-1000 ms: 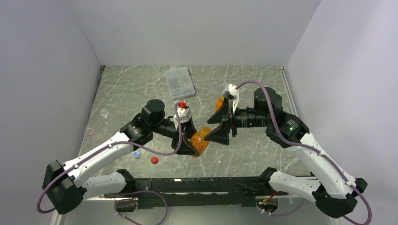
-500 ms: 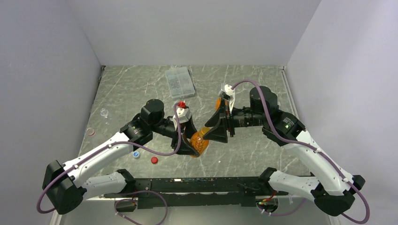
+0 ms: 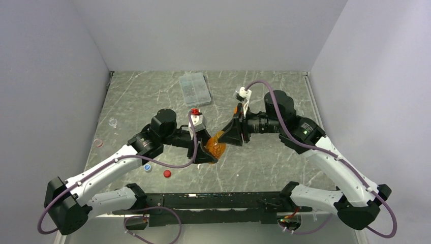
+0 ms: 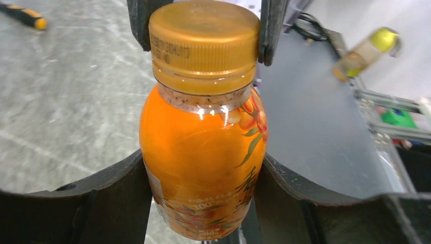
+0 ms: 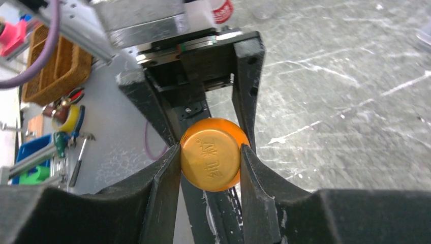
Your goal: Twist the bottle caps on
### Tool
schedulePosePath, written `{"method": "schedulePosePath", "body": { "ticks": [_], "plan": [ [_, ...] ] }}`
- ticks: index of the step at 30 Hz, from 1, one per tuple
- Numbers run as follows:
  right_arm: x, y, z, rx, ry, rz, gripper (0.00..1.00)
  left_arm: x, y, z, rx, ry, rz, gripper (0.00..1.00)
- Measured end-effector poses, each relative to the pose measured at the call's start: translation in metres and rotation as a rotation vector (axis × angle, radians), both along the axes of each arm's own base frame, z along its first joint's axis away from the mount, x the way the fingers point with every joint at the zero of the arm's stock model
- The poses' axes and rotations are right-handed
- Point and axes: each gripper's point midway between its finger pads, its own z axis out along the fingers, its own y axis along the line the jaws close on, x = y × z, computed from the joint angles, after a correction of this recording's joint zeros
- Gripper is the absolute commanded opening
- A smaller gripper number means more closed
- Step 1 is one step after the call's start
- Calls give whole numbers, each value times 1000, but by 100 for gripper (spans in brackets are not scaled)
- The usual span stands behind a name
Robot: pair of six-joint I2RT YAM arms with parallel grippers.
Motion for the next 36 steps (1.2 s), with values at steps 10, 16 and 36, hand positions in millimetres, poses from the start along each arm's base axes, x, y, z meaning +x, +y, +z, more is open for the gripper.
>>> {"method": "schedulePosePath", "body": {
  "ticks": [10,16,36],
  "plan": [
    [60,5,-24,-81,191,-351,5,67,5,-21,120,-109,350,0],
    [96,8,-38,-114,271,-587,5,103,8,-35,195,-161,492,0],
    [84,-23,24,48,116,-578,100,104,10,-42,150,-132,521,0]
  ]
}}
